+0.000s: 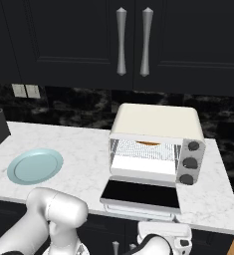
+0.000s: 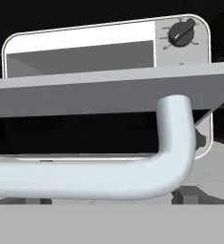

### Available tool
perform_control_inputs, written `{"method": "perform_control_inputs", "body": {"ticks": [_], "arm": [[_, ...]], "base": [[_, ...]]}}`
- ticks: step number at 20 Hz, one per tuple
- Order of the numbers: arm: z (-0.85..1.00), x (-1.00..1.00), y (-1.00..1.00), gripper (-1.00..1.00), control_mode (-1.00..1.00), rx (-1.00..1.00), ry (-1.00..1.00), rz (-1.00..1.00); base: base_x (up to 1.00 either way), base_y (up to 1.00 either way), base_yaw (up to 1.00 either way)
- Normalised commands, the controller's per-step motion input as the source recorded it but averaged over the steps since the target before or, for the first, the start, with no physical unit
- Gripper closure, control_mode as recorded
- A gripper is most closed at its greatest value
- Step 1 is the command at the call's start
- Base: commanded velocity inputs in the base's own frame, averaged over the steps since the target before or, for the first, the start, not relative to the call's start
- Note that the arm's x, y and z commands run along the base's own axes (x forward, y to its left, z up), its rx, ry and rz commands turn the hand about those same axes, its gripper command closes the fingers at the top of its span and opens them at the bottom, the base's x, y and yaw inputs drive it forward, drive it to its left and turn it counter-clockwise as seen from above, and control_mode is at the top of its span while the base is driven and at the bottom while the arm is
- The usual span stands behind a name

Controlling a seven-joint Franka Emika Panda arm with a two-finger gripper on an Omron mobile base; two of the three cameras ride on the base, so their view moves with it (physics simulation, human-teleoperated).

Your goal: Pick up the kebab skewer and baguette bread, and place them inside the toaster oven. Close the toaster oven door and start by setting the timer.

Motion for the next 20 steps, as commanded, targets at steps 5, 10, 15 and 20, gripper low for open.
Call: {"method": "perform_control_inputs", "body": {"ticks": [5,10,15,20], "arm": [[0.31,0.15,0.07,-1.00,-1.00,0.00,-0.04,0.00],[0.32,0.19,0.12,-1.00,-1.00,0.00,-0.03,0.00],[0.31,0.20,0.14,-1.00,-1.00,0.00,-0.03,0.00],[0.30,0.27,0.18,-1.00,-1.00,0.00,-0.02,0.00]], "base": [[0.00,0.00,0.00],[0.00,0.00,0.00],[0.00,0.00,0.00],[0.00,0.00,0.00]]}}
